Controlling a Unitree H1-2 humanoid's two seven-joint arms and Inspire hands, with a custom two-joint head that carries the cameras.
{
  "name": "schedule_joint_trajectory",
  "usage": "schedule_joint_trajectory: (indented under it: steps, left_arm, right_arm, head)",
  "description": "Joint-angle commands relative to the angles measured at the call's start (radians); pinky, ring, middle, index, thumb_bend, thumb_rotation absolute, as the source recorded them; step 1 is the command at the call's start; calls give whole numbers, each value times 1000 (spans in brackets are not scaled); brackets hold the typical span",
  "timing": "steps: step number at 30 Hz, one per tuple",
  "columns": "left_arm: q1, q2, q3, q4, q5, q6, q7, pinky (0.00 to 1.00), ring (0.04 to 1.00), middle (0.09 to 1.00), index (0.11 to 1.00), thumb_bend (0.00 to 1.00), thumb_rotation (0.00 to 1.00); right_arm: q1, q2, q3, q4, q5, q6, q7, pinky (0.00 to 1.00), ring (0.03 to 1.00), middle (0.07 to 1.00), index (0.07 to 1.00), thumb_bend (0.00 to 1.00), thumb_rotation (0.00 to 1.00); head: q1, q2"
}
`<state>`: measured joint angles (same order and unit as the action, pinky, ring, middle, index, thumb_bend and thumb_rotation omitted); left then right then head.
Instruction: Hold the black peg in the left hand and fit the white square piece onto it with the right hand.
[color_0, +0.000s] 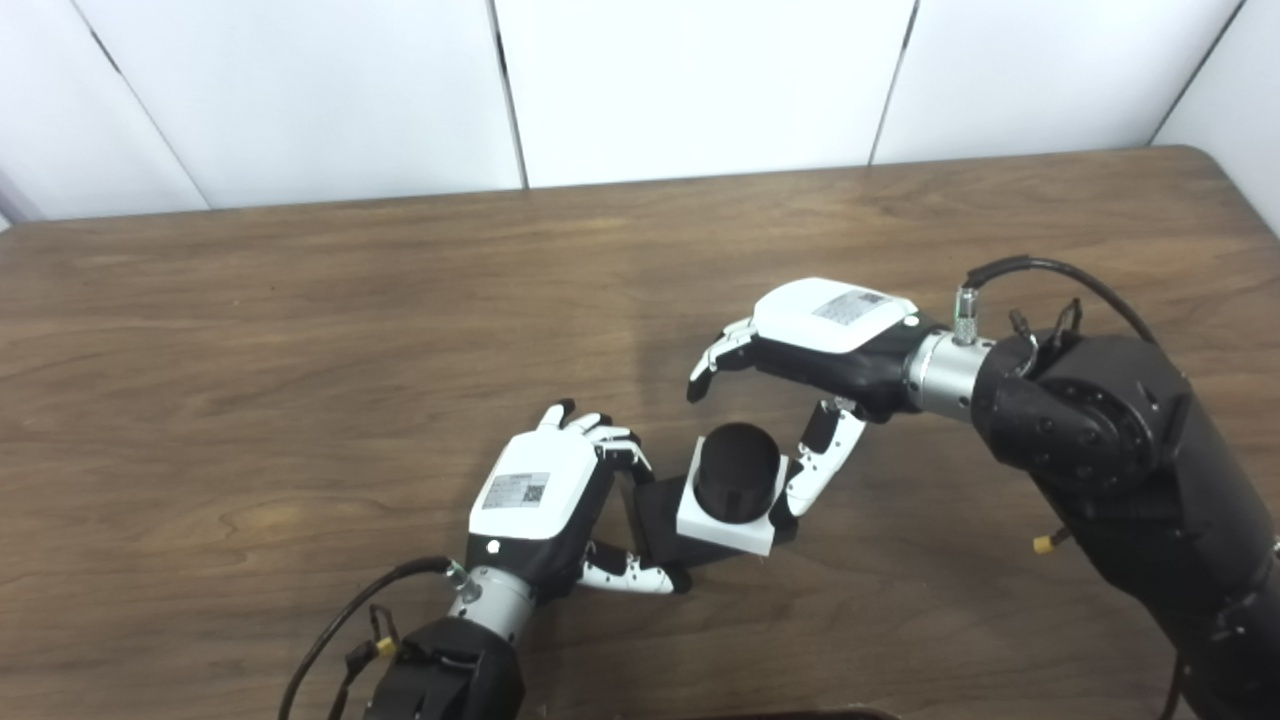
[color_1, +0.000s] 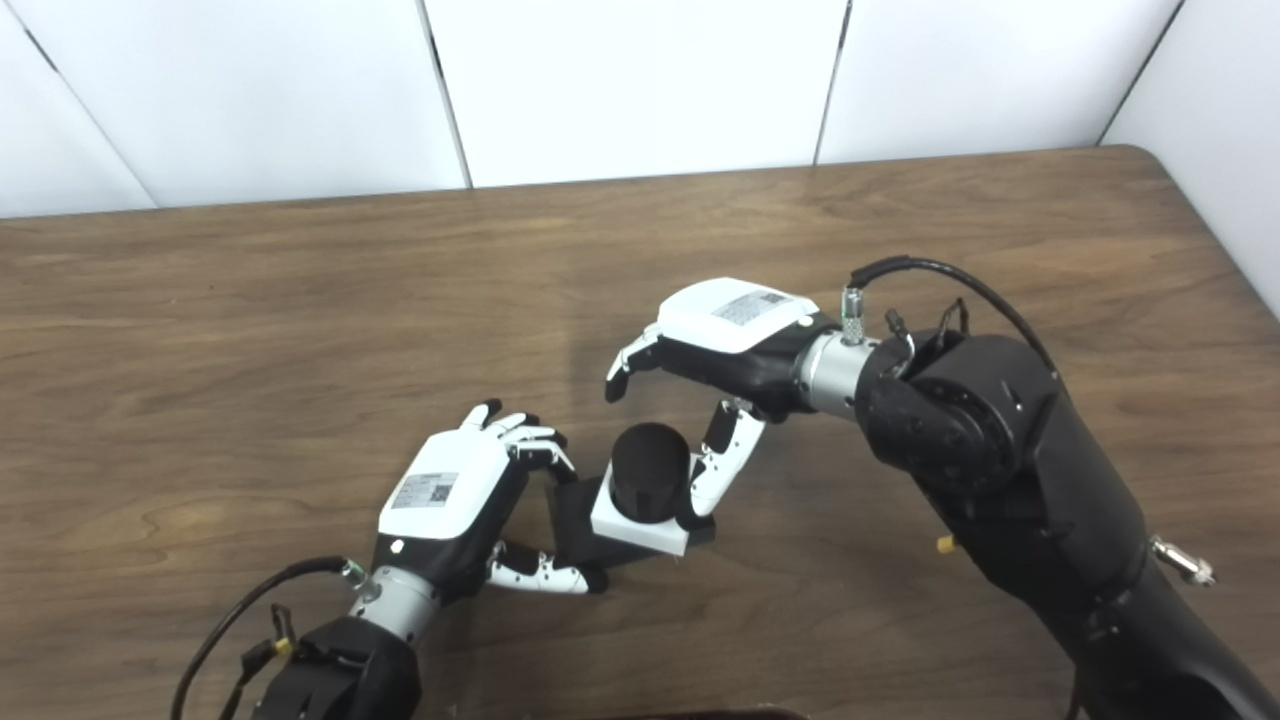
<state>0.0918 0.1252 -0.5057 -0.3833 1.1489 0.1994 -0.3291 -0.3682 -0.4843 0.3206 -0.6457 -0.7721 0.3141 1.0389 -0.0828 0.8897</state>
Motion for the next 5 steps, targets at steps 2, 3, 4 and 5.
schedule_joint_trajectory:
  steps: [2, 3, 4, 5]
  left_arm:
    - [14, 13, -18, 2, 60, 5, -63, 982, 888, 812, 494, 514, 74]
    - [11, 15, -19, 1, 82, 6, -66, 972, 886, 816, 496, 516, 77]
    - [8, 16, -21, -1, 102, 6, -75, 952, 881, 823, 635, 706, 198]
    - [6, 17, -21, -4, 119, 7, -83, 947, 881, 832, 704, 786, 258]
  right_arm:
    - [-43, -5, -17, -32, -8, 2, -13, 850, 899, 842, 761, 1000, 382]
    - [-44, -4, -16, -31, -9, 2, -13, 849, 899, 841, 759, 1000, 385]
    - [-44, -4, -17, -30, -9, 1, -13, 849, 900, 841, 758, 1000, 389]
    - [-44, -3, -16, -29, -9, 2, -13, 850, 900, 841, 757, 1000, 392]
  head:
    - [-1, -1]
    - [-1, -1]
    - [-1, -1]
    - [-1, -1]
